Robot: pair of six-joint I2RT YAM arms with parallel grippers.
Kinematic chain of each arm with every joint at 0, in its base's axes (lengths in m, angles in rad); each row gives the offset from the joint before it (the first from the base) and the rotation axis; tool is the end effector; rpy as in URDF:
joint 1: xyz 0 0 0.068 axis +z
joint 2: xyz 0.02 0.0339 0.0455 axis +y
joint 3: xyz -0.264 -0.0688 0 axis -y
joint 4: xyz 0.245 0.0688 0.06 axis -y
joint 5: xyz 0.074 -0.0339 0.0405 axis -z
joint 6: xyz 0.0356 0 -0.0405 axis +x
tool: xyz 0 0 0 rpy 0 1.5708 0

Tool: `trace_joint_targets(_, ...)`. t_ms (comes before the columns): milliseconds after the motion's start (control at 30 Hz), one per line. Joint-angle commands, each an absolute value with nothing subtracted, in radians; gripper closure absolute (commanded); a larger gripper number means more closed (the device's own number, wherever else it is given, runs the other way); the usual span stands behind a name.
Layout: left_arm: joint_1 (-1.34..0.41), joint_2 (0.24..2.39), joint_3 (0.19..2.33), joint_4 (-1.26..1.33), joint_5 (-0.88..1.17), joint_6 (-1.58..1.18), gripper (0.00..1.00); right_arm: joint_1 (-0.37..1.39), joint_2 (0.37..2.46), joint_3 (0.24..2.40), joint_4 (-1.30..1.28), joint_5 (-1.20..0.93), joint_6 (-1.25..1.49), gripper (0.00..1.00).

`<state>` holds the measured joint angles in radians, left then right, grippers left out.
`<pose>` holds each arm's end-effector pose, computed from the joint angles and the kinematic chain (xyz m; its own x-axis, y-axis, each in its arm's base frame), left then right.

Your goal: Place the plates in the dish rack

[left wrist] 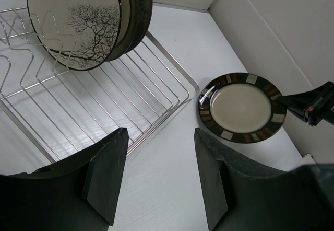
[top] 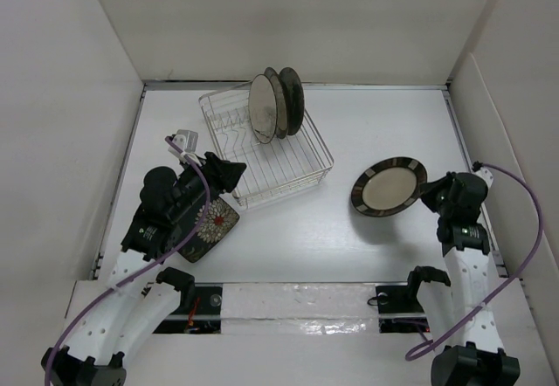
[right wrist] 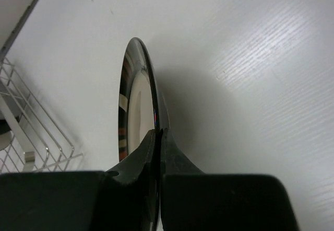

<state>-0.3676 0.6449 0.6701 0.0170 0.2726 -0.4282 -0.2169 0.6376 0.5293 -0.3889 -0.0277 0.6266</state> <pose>0.1464 -0.0667 0.3429 -0.2121 -0.3468 -0.9136 0.5596 0.7234 -0.4045 0.1508 -0.0322 0.2515 -0.2651 0.6587 -0.7042 0.4281 0.7348 0.5261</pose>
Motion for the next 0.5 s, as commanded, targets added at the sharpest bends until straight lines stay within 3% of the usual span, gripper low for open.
trace_joint_targets(0,-0.373,0.641,0.707,0.063,0.276,-0.433,0.5,-0.221,0.6,0.653,-0.112,-0.107,0.701,1.0)
trace_joint_targets(300,-0.373,0.647,0.706,0.063,0.272,-0.431,0.5,-0.18,0.707,0.85,0.118,-0.187,0.746,1.0)
trace_joint_targets(467,-0.373,0.657,0.71,0.06,0.262,-0.431,0.5,-0.005,0.846,1.021,0.225,-0.161,0.736,1.0)
